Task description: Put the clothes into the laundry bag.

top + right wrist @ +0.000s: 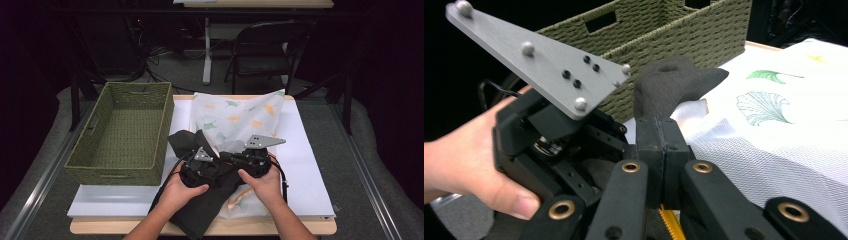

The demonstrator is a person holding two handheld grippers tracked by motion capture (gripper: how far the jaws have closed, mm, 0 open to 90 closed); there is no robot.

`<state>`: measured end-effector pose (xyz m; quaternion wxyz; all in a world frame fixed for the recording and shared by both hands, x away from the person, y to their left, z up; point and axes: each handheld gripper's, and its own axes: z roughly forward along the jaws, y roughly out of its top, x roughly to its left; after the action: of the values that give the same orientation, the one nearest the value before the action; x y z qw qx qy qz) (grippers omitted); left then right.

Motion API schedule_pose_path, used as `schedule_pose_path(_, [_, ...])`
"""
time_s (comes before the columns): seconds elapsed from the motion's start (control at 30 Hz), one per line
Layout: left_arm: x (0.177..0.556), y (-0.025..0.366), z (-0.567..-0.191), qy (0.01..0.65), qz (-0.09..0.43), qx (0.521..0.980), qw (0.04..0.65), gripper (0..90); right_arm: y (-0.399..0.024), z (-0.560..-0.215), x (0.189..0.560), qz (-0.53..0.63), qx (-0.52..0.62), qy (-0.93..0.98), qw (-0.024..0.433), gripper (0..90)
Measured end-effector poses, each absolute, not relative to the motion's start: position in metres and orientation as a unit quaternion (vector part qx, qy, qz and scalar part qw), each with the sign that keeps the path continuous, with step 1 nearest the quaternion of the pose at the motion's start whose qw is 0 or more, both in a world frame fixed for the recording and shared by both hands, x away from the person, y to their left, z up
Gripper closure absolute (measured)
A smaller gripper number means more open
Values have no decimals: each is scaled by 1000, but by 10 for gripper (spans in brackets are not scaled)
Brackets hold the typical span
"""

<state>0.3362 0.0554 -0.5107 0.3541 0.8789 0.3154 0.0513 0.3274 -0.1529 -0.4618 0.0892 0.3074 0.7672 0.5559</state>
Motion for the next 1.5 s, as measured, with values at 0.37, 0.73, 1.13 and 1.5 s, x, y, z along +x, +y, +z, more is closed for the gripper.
schedule_pose_path(0.37, [327, 62, -488, 323, 36, 869, 373, 392, -160, -465, 331, 553, 315, 765, 100, 900])
schedule_pose_path(0.73, [319, 98, -439, 311, 75, 861, 395, 324, -165, -466, 334, 555, 325, 759, 101, 900])
schedule_pose_path(1.13, [378, 111, -433, 345, 128, 859, 356, 314, -165, -467, 334, 557, 326, 757, 97, 900])
schedule_pose_path(1.5, [402, 101, -454, 333, 116, 871, 343, 235, -165, -466, 333, 559, 325, 757, 96, 900])
